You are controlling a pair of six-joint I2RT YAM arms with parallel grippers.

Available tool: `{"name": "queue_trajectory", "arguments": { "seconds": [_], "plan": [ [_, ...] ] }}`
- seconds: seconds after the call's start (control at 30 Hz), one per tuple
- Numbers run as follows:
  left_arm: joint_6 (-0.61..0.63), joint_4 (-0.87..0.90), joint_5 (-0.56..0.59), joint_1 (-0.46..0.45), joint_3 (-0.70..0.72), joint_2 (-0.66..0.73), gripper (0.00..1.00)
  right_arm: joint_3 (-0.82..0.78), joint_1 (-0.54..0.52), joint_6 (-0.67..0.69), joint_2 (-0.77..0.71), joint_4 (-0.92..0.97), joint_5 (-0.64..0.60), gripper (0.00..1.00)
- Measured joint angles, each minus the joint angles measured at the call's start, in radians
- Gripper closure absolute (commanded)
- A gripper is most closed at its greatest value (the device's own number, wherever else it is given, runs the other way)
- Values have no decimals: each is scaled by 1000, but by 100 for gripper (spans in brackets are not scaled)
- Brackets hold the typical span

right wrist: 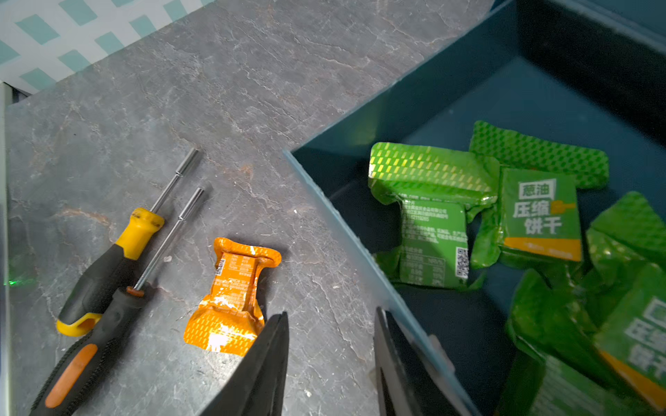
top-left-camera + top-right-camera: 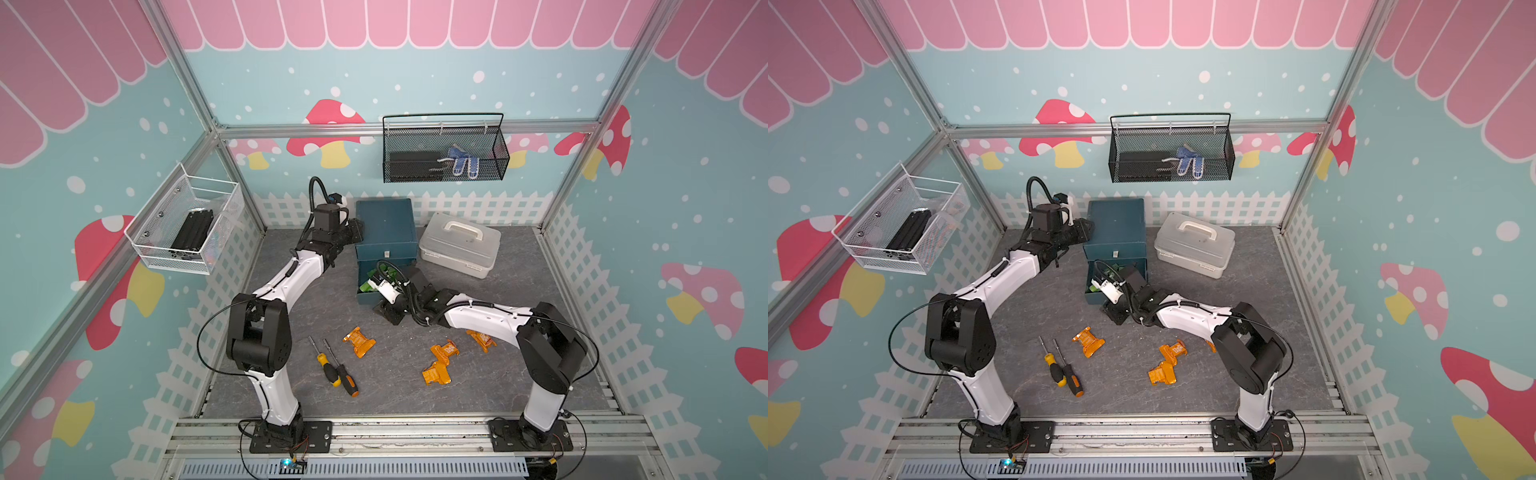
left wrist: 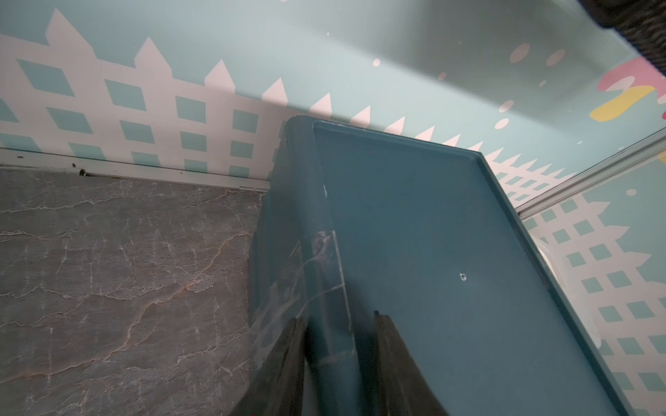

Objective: Place the cookies into the drawer by color
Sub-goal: Close the drawer in the storage box.

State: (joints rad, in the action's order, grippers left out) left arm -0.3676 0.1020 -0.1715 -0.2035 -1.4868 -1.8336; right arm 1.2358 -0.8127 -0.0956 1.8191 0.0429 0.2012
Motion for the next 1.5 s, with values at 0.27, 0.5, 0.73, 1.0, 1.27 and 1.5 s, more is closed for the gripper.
{"name": "queue_trajectory", "arguments": {
  "seconds": [0.27,0.5,0.73,1.0,1.27,1.5],
  "plan": [
    [-2,-8,2,0,7,5,67,149,32,61,82,47,-83,59],
    [-2,-10,3,0,16,11,67,264,43,134,184,48,-202,59],
    [-3,-10,3,0,16,12,67,327,42,178,227,48,-266,59],
    [-3,5,4,0,18,22,62,381,42,208,262,58,-304,58],
    [-74,24,60,0,176,206,18,213,43,163,79,47,-176,52],
    [-307,-281,-23,0,509,459,1,140,67,66,-227,-1,-133,4]
  ]
}}
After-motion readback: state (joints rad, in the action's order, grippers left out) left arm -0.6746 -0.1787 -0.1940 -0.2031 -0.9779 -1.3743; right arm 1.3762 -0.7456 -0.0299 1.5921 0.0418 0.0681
